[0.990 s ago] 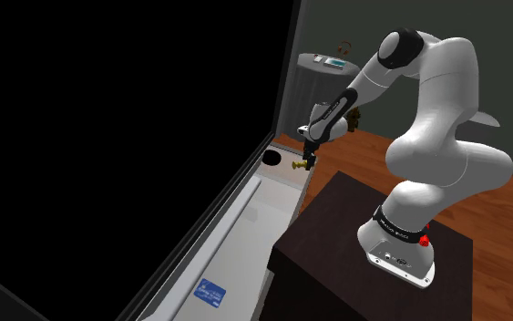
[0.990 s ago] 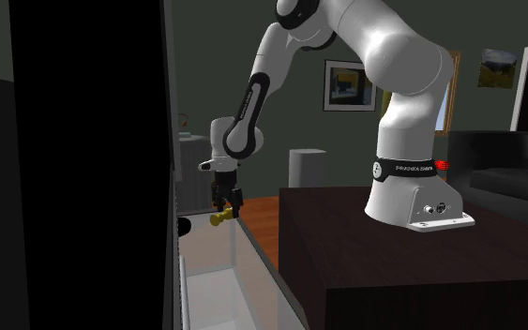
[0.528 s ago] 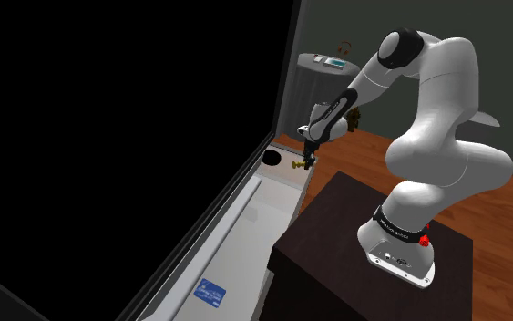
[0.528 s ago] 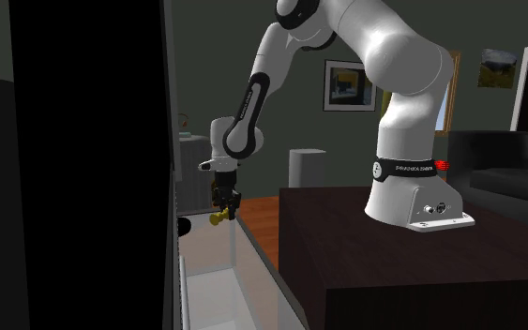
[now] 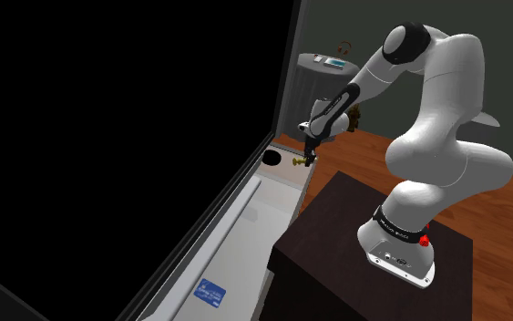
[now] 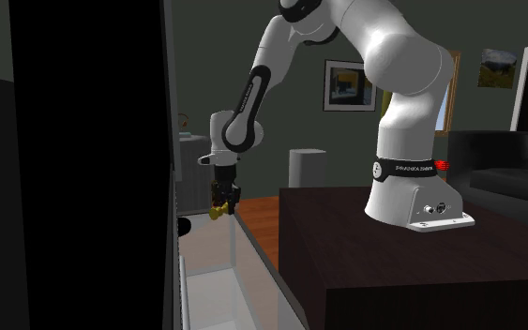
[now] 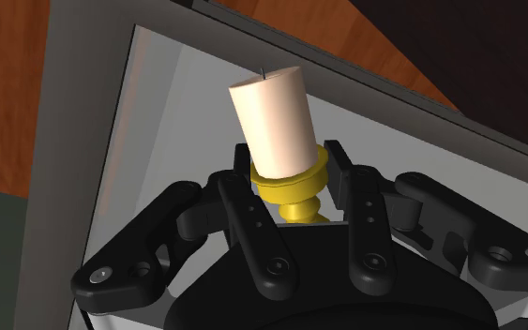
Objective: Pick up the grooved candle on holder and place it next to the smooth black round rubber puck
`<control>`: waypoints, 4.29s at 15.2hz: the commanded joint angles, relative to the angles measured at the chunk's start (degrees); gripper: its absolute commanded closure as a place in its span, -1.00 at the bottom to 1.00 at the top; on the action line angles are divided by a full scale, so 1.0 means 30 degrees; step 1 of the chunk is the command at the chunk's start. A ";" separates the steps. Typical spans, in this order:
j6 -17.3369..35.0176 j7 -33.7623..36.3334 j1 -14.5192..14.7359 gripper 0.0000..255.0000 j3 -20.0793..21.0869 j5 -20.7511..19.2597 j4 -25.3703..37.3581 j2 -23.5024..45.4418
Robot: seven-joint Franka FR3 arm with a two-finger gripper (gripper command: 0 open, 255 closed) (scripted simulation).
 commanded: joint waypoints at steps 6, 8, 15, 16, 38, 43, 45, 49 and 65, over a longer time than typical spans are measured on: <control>-0.1044 -0.0563 -0.0841 1.00 0.0989 0.0719 -0.0860 -0.1809; -0.1356 -0.0735 -0.1075 1.00 0.1284 0.0962 -0.1065 -0.2309; -0.2507 -0.1417 -0.1899 1.00 0.2340 0.1943 -0.1653 -0.4032; -0.2679 -0.1524 -0.2016 1.00 0.2491 0.2099 -0.1721 -0.4275; 0.0464 0.2438 0.1665 1.00 0.0335 -0.0243 -0.1647 -0.1162; 0.0989 0.2716 0.2118 1.00 -0.0211 -0.0602 -0.1170 -0.0227; 0.0989 0.2715 0.2117 1.00 -0.0210 -0.0601 -0.1169 -0.0226; 0.0989 0.2715 0.2117 1.00 -0.0209 -0.0600 -0.1169 -0.0226; -0.0552 0.1843 0.0839 -1.00 0.1337 0.0506 -0.2192 -0.2627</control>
